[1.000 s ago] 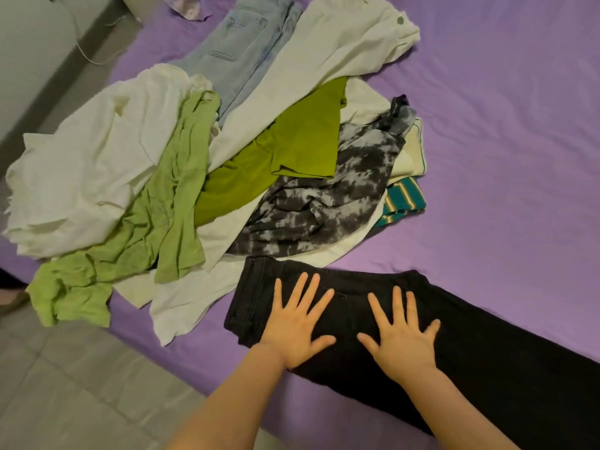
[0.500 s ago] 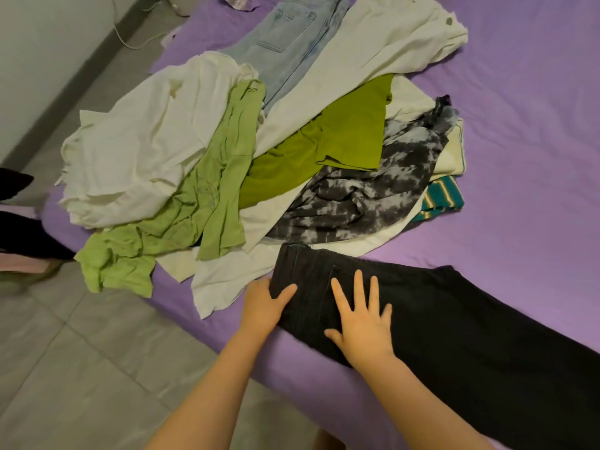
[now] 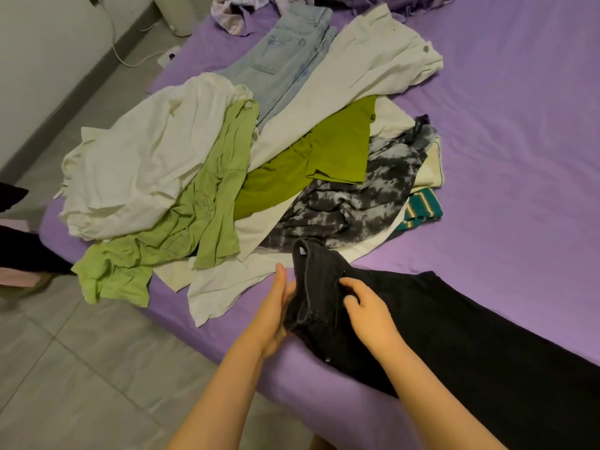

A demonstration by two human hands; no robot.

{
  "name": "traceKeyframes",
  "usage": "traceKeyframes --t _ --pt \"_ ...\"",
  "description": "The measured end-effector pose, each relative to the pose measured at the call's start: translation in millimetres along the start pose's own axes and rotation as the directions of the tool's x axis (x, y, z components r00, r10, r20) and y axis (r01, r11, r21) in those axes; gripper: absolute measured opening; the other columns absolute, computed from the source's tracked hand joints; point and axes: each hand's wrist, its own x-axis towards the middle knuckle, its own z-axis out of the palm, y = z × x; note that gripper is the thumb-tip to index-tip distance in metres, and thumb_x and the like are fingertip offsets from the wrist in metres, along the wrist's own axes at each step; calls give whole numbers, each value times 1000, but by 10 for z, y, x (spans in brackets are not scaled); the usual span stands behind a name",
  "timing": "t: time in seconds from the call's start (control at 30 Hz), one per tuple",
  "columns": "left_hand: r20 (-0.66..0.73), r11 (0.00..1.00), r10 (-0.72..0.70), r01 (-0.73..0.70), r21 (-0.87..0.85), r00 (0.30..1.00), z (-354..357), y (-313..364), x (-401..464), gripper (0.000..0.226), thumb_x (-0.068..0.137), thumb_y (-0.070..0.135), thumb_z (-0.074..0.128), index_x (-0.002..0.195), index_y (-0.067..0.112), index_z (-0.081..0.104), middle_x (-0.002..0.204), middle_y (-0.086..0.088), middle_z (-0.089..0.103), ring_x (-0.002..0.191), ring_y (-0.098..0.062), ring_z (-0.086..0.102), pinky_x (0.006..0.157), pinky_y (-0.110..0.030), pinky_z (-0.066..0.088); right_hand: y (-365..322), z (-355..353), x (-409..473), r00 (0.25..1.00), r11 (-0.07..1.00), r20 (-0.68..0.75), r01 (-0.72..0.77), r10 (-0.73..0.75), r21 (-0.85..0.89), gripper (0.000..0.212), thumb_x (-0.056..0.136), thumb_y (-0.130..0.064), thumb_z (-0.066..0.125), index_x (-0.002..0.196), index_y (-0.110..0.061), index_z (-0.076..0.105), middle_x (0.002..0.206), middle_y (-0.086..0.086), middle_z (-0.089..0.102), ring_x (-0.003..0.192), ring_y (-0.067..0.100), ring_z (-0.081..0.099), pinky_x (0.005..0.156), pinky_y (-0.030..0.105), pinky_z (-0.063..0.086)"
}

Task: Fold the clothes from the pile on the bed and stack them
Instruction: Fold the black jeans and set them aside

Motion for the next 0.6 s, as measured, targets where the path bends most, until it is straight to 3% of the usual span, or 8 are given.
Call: traceKeyframes --t 0.07,0.13,0.2,0.27,0.4,0.5,0.6 --pt "85 998 39 -44 47 996 230 72 -60 81 87 75 13 129 23 60 127 -2 64 121 -17 58 103 -36 42 -160 -177 -120 997 964 -60 -36 54 264 34 99 -28 43 131 -27 52 129 -5 58 114 8 55 97 25 42" --pt "162 991 48 -68 116 986 514 154 -87 79 87 74 9 130 29 58 123 1 66 117 -14 60 99 -34 44 -229 -400 -258 992 941 -108 -32 72 336 42 94 -50 45 130 -30 52 121 -9 61 108 5 57 90 25 45" --pt "184 972 41 -82 221 982 822 216 -110 75 83 75 11 125 36 60 93 2 67 89 -11 63 81 -24 48 -212 -679 -428 987 923 -139 -23 82 384 53 84 -65 50 125 -32 52 109 -13 63 102 3 60 90 28 48" --pt "212 936 45 -116 332 976 1115 224 -120 70 79 75 14 117 41 61 68 4 55 66 -4 54 62 -16 46 -101 -971 -610 986 910 -130 -38 100 414 53 71 -73 55 110 -37 55 97 -14 67 93 3 64 82 27 50" --pt "300 886 -52 -95 453 952 1647 -62 -75 69 76 73 11 115 42 58 75 3 63 76 -7 58 79 -24 49 352 -1380 -908 974 913 -137 -112 179 392 32 74 -51 73 99 -36 60 97 -10 68 90 6 65 73 24 50" --pt "312 867 -101 -70 493 945 1997 -403 -20 63 83 72 12 115 42 58 83 6 67 83 -6 61 87 -27 48 800 -1470 -1004 950 940 -222 -147 221 307 42 76 -30 77 108 -29 50 97 -11 62 88 4 60 68 19 45" --pt "224 855 -61 -65 515 973 2203 -701 54 41 96 58 28 108 38 62 93 6 68 89 -8 63 90 -31 48 1260 -1549 -1047 917 937 -291 -184 272 297 43 80 -14 73 111 -25 45 92 -13 55 81 2 54 61 16 40"
